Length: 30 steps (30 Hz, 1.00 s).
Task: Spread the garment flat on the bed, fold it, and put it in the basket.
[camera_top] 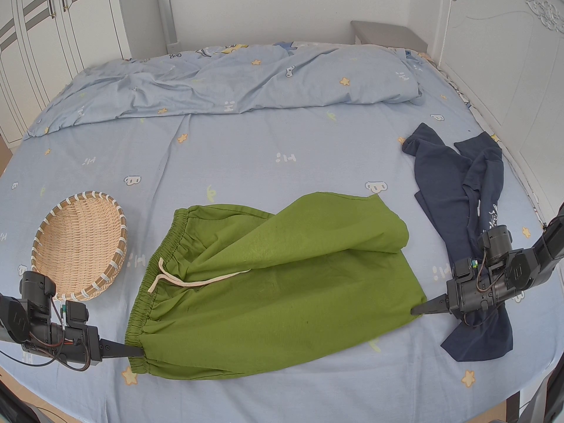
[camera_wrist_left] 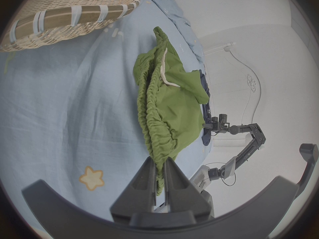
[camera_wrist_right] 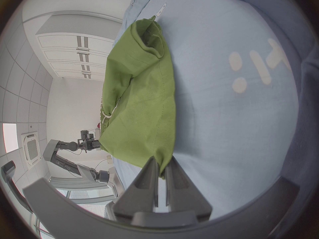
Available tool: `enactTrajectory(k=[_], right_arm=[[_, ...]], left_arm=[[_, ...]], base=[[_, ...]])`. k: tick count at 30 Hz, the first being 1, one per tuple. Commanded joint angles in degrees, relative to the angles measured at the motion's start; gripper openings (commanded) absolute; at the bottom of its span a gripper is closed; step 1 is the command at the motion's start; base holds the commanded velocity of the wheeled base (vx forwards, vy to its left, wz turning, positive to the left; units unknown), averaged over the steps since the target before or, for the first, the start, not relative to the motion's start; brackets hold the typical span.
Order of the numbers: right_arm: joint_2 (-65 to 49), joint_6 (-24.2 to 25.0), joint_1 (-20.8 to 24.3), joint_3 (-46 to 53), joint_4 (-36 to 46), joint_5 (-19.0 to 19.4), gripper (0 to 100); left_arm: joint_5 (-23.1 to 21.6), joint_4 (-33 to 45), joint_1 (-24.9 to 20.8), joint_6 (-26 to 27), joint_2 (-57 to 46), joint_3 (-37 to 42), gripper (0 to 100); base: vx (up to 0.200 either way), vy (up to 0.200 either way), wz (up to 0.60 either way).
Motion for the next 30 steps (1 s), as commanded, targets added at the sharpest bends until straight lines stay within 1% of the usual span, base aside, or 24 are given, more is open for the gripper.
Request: enactTrajectory(k=[1, 4, 5, 6, 7, 8, 9, 10, 11, 14, 15, 16, 18, 19, 21, 26, 30], right_arm=[[-1.77, 0.0, 0.28, 1.56, 1.17, -0.51, 0], [-6.26, -0.09, 0.63, 2.53, 3.98, -0.6, 0], [-9.42, -0.36, 0.72, 2.71, 7.76, -0.6, 0], [-10.48, -0.44, 0.9, 2.71, 9.52, -0.68, 0], [-12.06, -0.53, 1.34, 2.71, 12.07, -0.68, 0], [-13.02, -0.53, 1.69, 2.88, 13.47, -0.77, 0], [-13.29, -0.53, 1.78, 2.88, 13.74, -0.77, 0], [-16.36, -0.62, 2.04, 4.03, 16.64, -0.86, 0], [-17.15, -0.62, 2.13, 4.64, 17.16, -0.86, 0], [-20.58, -0.62, 2.13, 9.21, 17.25, -2.09, 0], [-20.76, -0.71, 2.13, 9.65, 17.25, -2.27, 0], [-21.9, -0.88, 2.22, 12.73, 17.08, -3.32, 0], [-22.34, -0.97, 2.22, 14.48, 16.73, -3.94, 0], [-22.87, -0.97, 2.3, 17.21, 15.23, -4.37, 0], [-23.48, -0.97, 3.01, 20.2, 13.03, -4.73, 0], [-24.8, -0.88, 5.12, 28.02, 6.79, -6.66, 0], [-24.8, -0.88, 6.61, 30.39, 4.51, -7.28, 0]], left_arm=[[0.07, 0.62, 0.28, -0.35, 0.42, -1.2, 0], [0.16, 2.47, 0.28, -0.71, 0.15, -2.08, 0], [0.33, 6.16, 0.28, -0.88, -0.02, -3.57, 0], [0.51, 8.27, 0.2, -0.88, -0.29, -4.45, 0], [0.6, 12.13, 0.11, -0.79, -0.55, -6.12, 0], [0.69, 14.59, 0.02, -0.53, -0.73, -7.18, 0], [0.69, 15.12, 0.02, -0.44, -0.81, -7.44, 0], [0.86, 21.8, 0.28, 0.44, -1.43, -10.43, 0], [0.95, 23.38, 0.28, 0.96, -1.52, -11.05, 0], [1.21, 28.74, 1.34, 5.8, -1.25, -11.75, 0], [1.3, 29.01, 1.6, 6.41, -1.16, -11.66, 0], [3.15, 30.5, 3.8, 9.58, -0.99, -11.4, 0], [4.64, 30.77, 4.42, 10.02, -0.81, -11.13, 0], [6.05, 30.33, 5.12, 10.19, -0.11, -10.61, 0], [6.31, 30.24, 5.73, 10.28, 0.59, -10.17, 0], [6.66, 29.97, 5.12, 10.46, 0.5, -8.85, 0], [7.28, 29.36, 4.94, 11.16, 0.07, -7.71, 0]], base=[[0.0, 0.0, 0.0], [0.0, 0.0, 0.0], [0.0, 0.0, 0.0], [0.0, 0.0, 0.0], [0.0, 0.0, 0.0], [0.0, 0.0, 0.0], [0.0, 0.0, 0.0], [0.0, 0.0, 0.0], [0.0, 0.0, 0.0], [0.0, 0.0, 0.0], [0.0, 0.0, 0.0], [0.0, 0.0, 0.0], [0.0, 0.0, 0.0], [0.0, 0.0, 0.0], [0.0, 0.0, 0.0], [0.0, 0.0, 0.0], [0.0, 0.0, 0.0]])
